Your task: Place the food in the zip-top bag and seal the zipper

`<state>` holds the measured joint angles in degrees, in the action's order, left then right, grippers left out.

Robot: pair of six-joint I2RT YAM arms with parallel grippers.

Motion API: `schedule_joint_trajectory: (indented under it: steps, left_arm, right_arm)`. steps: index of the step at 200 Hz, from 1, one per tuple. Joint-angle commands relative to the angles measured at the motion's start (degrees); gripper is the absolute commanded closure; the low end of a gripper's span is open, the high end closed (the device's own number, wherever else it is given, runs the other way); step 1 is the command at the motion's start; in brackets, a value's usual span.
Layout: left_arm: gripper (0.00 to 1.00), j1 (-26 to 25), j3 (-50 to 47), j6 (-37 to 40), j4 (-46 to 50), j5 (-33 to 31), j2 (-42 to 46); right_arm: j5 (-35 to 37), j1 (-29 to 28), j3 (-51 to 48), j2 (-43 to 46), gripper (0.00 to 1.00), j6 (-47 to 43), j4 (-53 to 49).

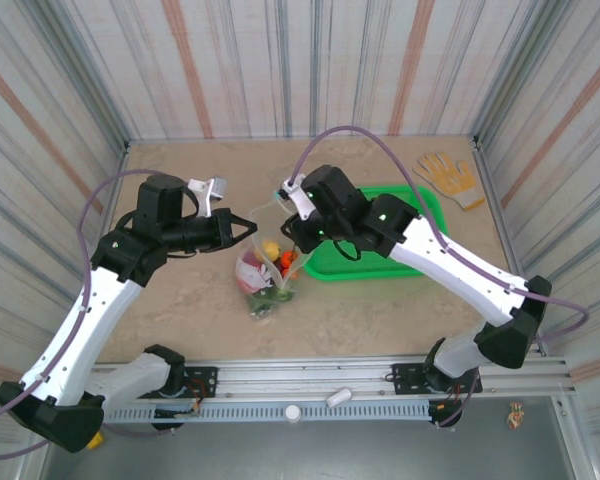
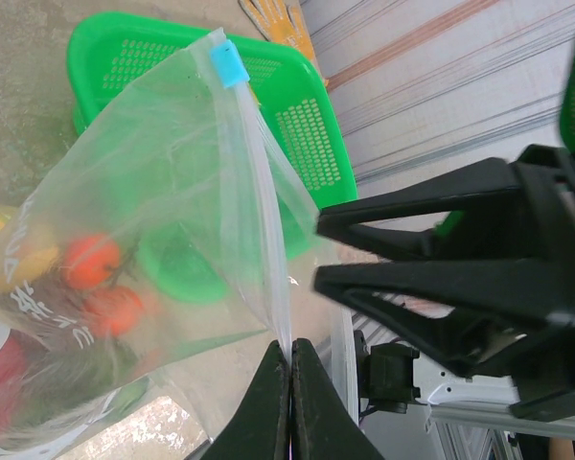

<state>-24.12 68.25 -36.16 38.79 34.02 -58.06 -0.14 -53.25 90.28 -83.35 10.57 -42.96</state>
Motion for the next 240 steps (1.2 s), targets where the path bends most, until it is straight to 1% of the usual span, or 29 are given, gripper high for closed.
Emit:
schedule_joint_trajectory:
  steps: [1, 22, 38, 51, 59, 74, 86, 100, 112, 118, 143, 154, 184, 201, 240]
  left_arm:
    - [1.0, -0.18, -0.35, 0.64, -0.64, 0.94, 0.3]
    - [1.0, -0.17, -0.48, 0.48, -0.81, 1.04, 0.22]
    - [1.0, -0.18, -0.62, 0.48, -0.9, 1.01, 0.21]
    - [1.0, -0.1, -0.95, 0.48, -1.21, 0.95, 0.21]
    - [1.0, -0.2, -1.28, 0.63, -1.32, 0.89, 0.14]
    - [1.0, -0.21, -1.92, 0.69, -1.6, 0.96, -0.05]
    - [1.0, -0.21, -2.4, 0.49, -1.91, 1.05, -0.04]
    - [1.0, -0.24, -2.76, 0.59, -2.13, 1.22, -0.11]
    - [1.0, -0.2, -2.77, 0.74, -2.22, 1.22, -0.1]
    - [1.0, -0.2, -2.77, 0.83, -2.3, 1.26, -0.15]
    - [1.0, -0.15, -2.92, 0.83, -2.64, 1.74, -0.38]
    - [1.0, -0.17, -3.16, 0.83, -3.0, 1.84, -0.46]
    - [1.0, -0.14, -3.82, 1.61, -2.97, 1.92, -1.07]
    - [1.0, 0.03, -3.82, 2.01, -2.75, 2.15, -1.43]
    - [1.0, 0.56, -3.91, 2.57, -2.57, 2.68, -1.48]
  right_arm:
    - [-0.75, 1.31, 0.31, 2.44, 0.76, 1.18, 0.77]
    - [0.81, 3.4, -1.2, 4.32, 0.76, 2.21, 1.47]
    - [2.19, 6.02, -3.34, 5.91, 0.73, 3.41, 2.29]
    - [4.5, 8.45, -6.65, 7.33, 0.68, 3.95, 3.94]
    - [6.26, 10.38, -9.21, 8.19, 0.68, 4.76, 5.07]
    - [5.52, 15.75, -13.54, 9.2, 0.67, 8.04, 6.57]
    - [7.02, 19.34, -16.85, 9.6, 0.65, 10.24, 7.5]
    - [10.26, 22.46, -19.84, 8.96, 0.6, 11.33, 7.89]
    - [12.68, 24.87, -22.25, 8.23, 0.58, 12.0, 8.57]
    - [13.72, 26.06, -23.61, 7.97, 0.54, 12.28, 9.29]
    - [13.41, 30.93, -27.63, 6.43, 0.42, 14.19, 12.35]
    - [13.03, 32.37, -28.69, 5.35, 0.36, 14.74, 13.8]
    - [13.15, 33.64, -28.97, 0.85, 0.22, 13.99, 16.79]
    - [12.78, 34.53, -28.37, -2.82, 0.19, 13.69, 18.14]
    - [12.45, 37.02, -25.44, -10.68, 0.18, 13.35, 19.31]
